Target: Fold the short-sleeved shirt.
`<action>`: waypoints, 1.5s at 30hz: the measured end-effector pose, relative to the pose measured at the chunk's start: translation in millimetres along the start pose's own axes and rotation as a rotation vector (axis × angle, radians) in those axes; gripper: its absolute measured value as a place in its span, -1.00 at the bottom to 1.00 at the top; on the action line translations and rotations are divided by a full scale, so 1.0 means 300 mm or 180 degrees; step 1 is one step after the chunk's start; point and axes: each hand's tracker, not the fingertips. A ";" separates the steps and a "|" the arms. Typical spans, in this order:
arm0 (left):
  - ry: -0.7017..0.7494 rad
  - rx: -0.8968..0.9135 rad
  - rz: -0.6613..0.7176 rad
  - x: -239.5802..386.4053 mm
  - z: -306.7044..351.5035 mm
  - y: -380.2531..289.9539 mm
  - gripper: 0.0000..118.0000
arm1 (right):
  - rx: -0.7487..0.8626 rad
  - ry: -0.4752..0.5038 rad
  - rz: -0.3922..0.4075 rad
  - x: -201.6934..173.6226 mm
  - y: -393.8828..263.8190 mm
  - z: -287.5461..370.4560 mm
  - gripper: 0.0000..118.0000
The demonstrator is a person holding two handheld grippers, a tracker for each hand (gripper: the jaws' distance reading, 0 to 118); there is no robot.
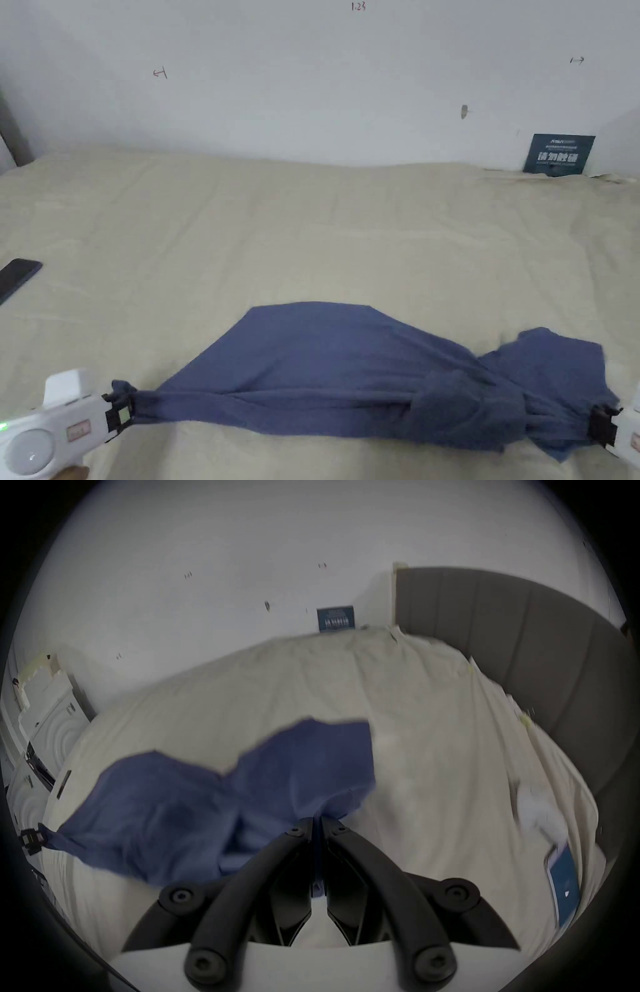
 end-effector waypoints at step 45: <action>-0.0160 0.0178 -0.0086 0.056 0.457 -0.187 0.97 | 0.0140 0.0456 -0.0180 0.047 -0.189 0.533 0.62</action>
